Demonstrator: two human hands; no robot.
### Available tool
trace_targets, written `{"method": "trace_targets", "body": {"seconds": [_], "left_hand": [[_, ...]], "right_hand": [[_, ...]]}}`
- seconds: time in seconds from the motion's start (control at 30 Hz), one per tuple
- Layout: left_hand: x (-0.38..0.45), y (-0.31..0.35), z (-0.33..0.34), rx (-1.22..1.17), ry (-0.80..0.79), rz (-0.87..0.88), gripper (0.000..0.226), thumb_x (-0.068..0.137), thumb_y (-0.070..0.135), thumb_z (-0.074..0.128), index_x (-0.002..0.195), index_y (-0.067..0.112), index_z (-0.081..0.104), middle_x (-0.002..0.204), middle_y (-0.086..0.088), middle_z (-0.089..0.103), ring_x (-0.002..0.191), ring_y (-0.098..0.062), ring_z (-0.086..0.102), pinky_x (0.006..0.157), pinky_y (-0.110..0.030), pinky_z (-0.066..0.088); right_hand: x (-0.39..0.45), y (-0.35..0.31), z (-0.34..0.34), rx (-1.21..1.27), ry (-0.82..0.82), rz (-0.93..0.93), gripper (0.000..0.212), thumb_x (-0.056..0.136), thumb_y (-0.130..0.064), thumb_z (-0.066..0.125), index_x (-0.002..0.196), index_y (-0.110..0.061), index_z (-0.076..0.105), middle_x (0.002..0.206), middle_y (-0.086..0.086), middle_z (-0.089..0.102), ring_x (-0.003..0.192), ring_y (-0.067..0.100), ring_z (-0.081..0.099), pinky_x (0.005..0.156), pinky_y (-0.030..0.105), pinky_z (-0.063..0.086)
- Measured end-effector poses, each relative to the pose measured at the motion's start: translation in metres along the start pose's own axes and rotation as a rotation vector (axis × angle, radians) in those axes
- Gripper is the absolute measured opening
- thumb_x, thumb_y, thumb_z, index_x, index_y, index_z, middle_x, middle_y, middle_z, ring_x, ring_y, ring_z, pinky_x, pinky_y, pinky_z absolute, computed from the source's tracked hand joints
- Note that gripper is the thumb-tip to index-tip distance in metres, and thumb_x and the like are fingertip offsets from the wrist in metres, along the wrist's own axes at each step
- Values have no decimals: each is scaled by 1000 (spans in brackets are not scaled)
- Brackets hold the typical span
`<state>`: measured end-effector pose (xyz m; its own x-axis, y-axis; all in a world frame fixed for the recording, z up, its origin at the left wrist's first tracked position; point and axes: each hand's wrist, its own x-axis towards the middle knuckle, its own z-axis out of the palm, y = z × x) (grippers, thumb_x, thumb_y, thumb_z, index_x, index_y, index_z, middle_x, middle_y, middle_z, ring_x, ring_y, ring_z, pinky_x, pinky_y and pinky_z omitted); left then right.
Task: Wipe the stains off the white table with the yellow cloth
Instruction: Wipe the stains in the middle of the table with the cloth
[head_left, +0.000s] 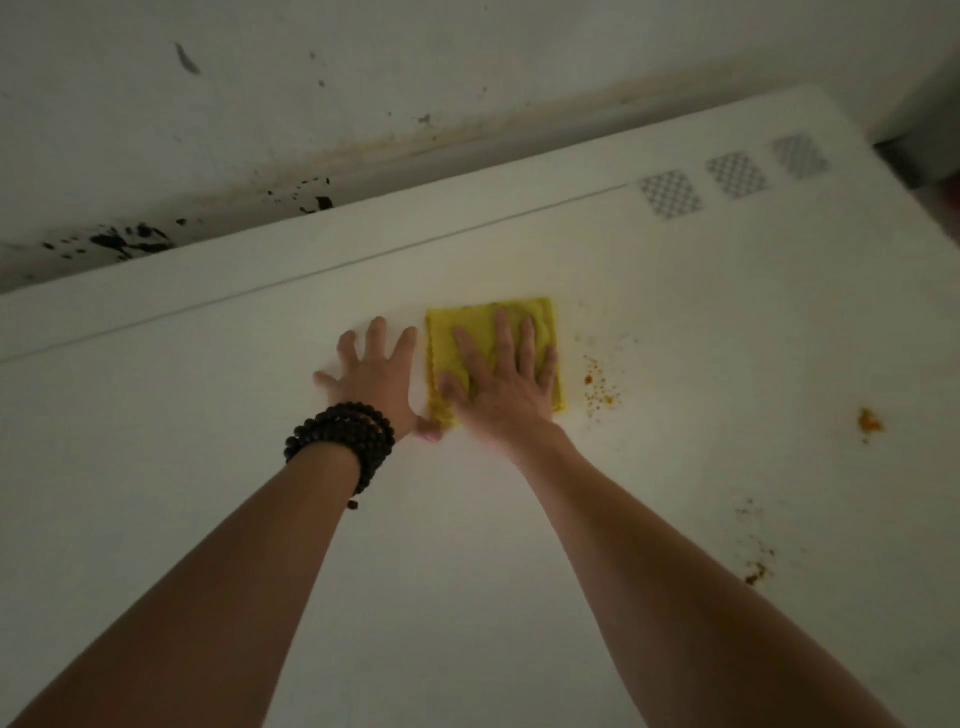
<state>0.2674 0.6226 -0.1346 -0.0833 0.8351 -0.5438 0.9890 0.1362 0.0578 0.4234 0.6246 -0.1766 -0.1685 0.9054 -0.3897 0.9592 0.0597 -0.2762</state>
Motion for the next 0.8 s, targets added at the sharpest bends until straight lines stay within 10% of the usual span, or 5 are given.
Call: {"method": "trace_targets", "body": {"seconds": [0.43, 0.8], "left_hand": [[-93, 29, 48, 103, -82, 187, 120, 62, 61, 79, 149, 41, -1, 159, -2, -14, 145, -37, -4, 106, -64, 30], [-39, 75, 10, 19, -31, 172, 119, 62, 55, 82, 149, 39, 2, 158, -2, -13, 144, -37, -3, 107, -68, 25]], "right_hand": [[-186, 46, 53, 90, -26, 228, 67, 96, -74, 18, 150, -56, -18, 162, -5, -36, 144, 24, -42, 115, 55, -24], [-114, 93, 11, 90, -43, 187, 69, 94, -75, 23, 152, -56, -11, 163, -5, -34, 145, 26, -39, 115, 60, -21]]}}
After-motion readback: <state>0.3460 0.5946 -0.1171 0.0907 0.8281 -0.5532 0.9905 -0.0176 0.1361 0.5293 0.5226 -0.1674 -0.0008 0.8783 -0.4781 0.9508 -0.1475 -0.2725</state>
